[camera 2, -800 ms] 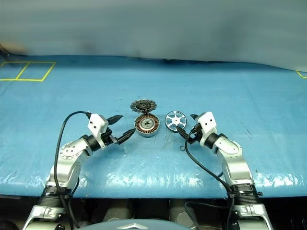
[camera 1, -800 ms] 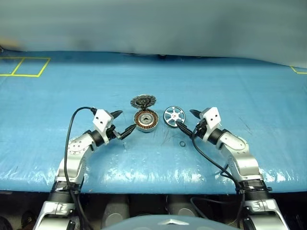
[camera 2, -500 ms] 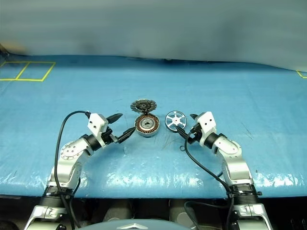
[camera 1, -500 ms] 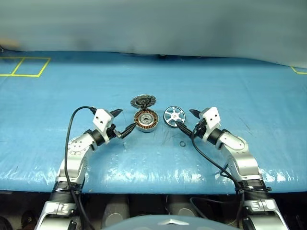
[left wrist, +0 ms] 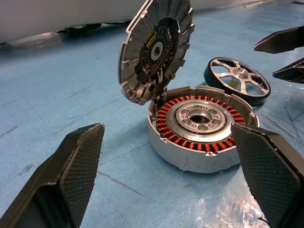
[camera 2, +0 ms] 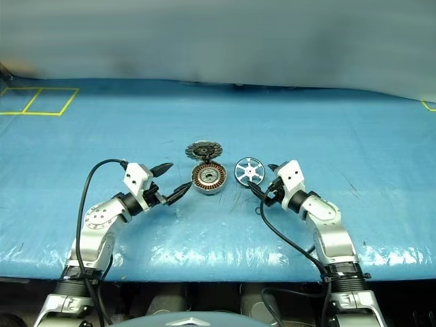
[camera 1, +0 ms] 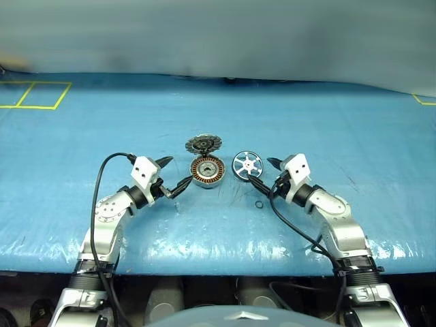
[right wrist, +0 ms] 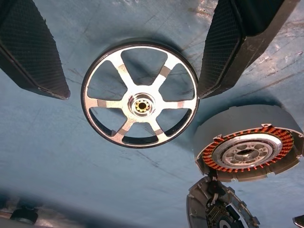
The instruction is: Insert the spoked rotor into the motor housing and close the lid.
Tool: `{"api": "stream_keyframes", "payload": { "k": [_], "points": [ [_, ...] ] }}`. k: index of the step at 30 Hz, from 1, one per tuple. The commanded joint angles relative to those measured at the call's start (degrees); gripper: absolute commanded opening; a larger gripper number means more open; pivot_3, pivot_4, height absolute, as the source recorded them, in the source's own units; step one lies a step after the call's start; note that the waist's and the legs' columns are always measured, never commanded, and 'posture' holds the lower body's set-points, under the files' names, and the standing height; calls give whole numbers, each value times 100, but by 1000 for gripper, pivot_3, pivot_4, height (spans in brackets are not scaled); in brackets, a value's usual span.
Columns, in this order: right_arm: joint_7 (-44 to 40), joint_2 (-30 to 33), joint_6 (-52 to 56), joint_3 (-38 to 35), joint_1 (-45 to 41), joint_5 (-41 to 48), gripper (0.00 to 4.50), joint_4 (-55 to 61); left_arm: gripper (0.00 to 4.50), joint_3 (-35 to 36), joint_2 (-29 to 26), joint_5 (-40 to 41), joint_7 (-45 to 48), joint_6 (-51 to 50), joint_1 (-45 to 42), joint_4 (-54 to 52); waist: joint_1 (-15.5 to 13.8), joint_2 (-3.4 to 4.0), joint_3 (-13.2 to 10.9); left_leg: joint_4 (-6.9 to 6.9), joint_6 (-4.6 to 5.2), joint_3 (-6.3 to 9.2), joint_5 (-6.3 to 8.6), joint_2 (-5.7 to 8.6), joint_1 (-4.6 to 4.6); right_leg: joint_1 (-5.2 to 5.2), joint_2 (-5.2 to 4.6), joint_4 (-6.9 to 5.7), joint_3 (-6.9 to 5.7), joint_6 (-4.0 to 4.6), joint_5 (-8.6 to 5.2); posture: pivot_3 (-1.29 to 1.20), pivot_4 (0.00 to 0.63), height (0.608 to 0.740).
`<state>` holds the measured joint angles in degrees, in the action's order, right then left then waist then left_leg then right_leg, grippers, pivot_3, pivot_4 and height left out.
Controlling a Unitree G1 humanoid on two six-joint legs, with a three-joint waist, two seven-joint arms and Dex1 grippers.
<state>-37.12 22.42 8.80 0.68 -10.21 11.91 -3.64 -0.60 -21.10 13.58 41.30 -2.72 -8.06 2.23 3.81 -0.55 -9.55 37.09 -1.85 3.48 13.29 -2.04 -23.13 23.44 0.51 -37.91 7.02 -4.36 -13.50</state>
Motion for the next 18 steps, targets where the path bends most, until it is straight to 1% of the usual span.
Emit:
{"api": "stream_keyframes", "payload": {
  "k": [1, 9, 13, 18],
  "points": [
    [23, -2, -40, -60, -36, 51, 4477, 269, 4500, 12, -67, -17, 15, 80, 8, -113, 0, 0, 0, 0, 0, 0, 0, 0, 0, 0, 0, 0, 0, 0, 0, 0, 150, 740],
    [39, -83, -80, -21, -34, 39, 4477, 269, 4500, -75, -233, -64, 152, 27, 5, -177, 1, 0, 0, 0, 0, 0, 0, 0, 0, 0, 0, 0, 0, 0, 0, 0, 150, 740],
    [56, -64, -88, -69, 6, 59, 4477, 274, 4500, -222, -394, 36, 532, -54, -51, -230, 0, 0, 0, -1, 0, 0, 0, 0, 0, 0, -1, 1, 0, 0, 0, 0, 150, 740],
    [32, -54, -77, -10, -38, 35, 4477, 253, 4500, -619, -953, 87, 1444, -389, -366, -440, 5, -1, -1, 0, 0, 0, 0, -1, 0, 2, 1, -2, -1, 2, -1, 0, 150, 740]
  ]
}}
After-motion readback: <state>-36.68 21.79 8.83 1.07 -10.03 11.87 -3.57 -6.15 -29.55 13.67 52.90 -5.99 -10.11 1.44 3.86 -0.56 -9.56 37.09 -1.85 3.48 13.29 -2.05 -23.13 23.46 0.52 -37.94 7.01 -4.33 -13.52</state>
